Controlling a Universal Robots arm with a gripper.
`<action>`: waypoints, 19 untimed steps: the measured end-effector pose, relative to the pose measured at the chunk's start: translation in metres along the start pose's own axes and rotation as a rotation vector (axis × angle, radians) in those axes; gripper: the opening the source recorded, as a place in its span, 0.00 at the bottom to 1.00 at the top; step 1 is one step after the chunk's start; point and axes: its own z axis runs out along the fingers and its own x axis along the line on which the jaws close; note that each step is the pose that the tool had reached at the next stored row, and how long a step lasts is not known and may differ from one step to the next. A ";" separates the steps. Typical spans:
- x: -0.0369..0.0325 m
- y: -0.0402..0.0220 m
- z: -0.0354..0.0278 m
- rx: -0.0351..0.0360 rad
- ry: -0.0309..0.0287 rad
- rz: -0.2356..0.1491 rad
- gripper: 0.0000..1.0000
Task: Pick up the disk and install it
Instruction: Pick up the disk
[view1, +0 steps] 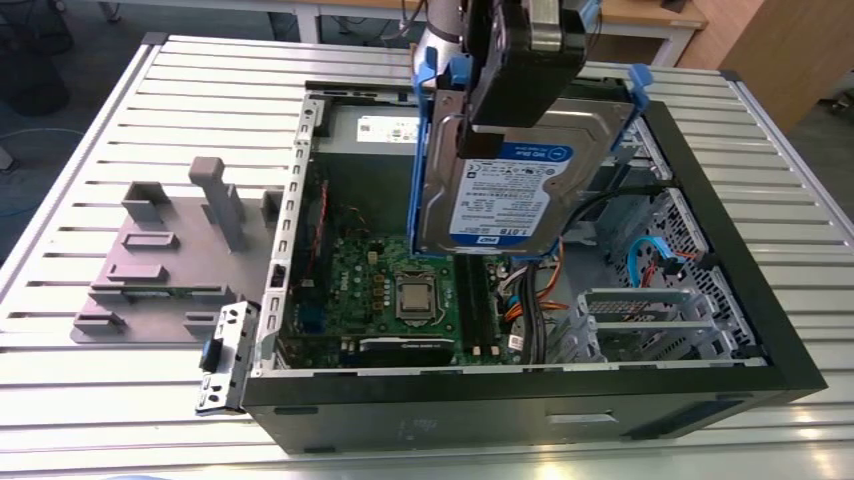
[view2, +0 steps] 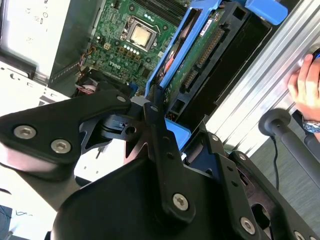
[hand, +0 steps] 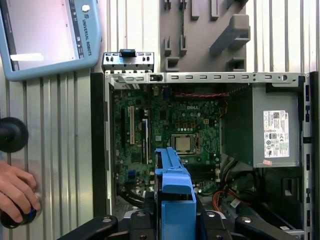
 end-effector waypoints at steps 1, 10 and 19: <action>0.0000 -0.0004 0.0000 0.0000 0.0000 0.000 0.36; -0.0001 -0.0032 0.0000 0.0000 0.0001 0.000 0.36; -0.0001 -0.0058 -0.0001 0.0000 0.0001 0.000 0.36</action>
